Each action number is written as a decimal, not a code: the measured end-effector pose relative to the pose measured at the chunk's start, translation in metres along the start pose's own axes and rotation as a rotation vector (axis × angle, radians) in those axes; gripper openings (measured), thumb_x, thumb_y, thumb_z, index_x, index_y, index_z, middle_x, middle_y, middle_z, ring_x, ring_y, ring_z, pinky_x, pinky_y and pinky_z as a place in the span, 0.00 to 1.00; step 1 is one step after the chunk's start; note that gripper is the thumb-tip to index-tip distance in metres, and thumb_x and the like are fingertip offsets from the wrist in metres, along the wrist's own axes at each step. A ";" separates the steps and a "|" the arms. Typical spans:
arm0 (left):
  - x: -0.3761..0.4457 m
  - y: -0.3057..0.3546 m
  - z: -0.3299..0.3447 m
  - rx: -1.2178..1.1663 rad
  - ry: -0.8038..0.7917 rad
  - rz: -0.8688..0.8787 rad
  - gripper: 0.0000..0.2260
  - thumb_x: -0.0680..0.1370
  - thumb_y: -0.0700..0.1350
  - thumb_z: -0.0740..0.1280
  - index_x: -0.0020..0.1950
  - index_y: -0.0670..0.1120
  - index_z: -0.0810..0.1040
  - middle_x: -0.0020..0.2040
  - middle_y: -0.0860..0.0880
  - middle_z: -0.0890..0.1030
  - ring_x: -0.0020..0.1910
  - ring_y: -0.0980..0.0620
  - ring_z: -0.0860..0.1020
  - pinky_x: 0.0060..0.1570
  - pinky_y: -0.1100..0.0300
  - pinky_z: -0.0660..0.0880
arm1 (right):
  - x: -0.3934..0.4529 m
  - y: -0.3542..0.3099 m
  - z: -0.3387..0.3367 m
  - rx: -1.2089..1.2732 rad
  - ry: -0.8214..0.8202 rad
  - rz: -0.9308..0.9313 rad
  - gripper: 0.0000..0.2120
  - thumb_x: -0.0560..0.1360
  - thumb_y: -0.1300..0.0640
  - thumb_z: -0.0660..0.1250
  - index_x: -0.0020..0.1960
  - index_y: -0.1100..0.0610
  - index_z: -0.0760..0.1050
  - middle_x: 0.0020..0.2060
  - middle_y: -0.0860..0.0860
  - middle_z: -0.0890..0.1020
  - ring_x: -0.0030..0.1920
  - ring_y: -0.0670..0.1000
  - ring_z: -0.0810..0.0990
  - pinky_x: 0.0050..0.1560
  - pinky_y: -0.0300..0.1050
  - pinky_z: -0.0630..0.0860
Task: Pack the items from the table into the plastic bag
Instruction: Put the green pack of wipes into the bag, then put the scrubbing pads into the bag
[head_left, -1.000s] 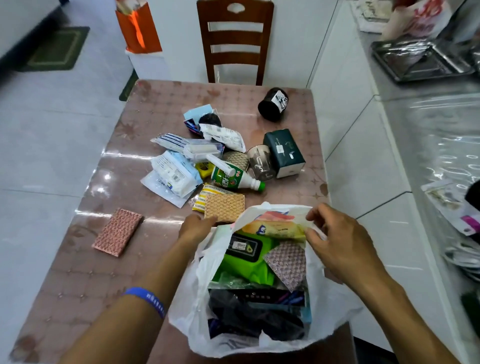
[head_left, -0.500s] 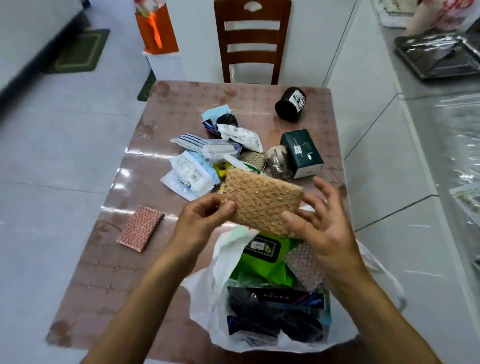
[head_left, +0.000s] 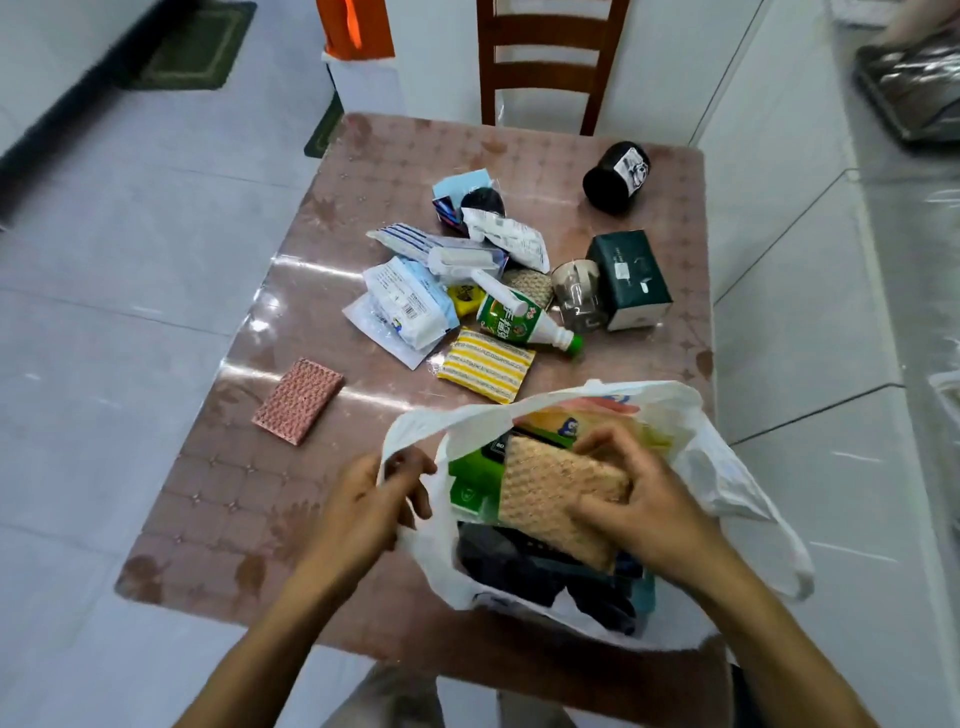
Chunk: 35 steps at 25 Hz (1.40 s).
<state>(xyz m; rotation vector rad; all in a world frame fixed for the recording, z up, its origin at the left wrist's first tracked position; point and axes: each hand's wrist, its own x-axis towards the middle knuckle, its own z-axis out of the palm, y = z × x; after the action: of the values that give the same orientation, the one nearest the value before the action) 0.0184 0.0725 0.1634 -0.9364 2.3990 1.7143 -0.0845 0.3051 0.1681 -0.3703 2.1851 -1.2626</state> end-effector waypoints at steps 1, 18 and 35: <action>0.001 0.004 -0.006 -0.138 0.011 -0.001 0.11 0.78 0.44 0.61 0.42 0.53 0.81 0.26 0.48 0.76 0.24 0.54 0.70 0.24 0.62 0.68 | 0.006 0.007 0.017 -0.119 -0.017 -0.058 0.11 0.71 0.57 0.74 0.46 0.45 0.74 0.43 0.43 0.81 0.43 0.42 0.80 0.42 0.40 0.78; 0.189 -0.170 -0.069 0.775 0.245 -0.327 0.41 0.67 0.53 0.73 0.74 0.47 0.57 0.74 0.36 0.59 0.72 0.35 0.60 0.68 0.39 0.62 | 0.018 0.000 0.048 -0.310 0.425 -0.223 0.06 0.72 0.63 0.73 0.41 0.54 0.79 0.38 0.45 0.80 0.39 0.43 0.78 0.38 0.33 0.72; 0.023 0.070 -0.021 -0.110 -0.221 0.474 0.10 0.73 0.44 0.71 0.53 0.52 0.82 0.47 0.52 0.86 0.44 0.52 0.84 0.44 0.54 0.82 | 0.039 -0.058 0.032 0.700 0.101 -0.124 0.20 0.69 0.62 0.74 0.59 0.54 0.76 0.49 0.49 0.85 0.50 0.48 0.83 0.50 0.45 0.80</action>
<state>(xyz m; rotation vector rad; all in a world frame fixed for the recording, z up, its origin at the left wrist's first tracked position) -0.0287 0.0575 0.2217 -0.1638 2.5309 1.9818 -0.0988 0.2333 0.1924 -0.1539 1.6632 -2.0369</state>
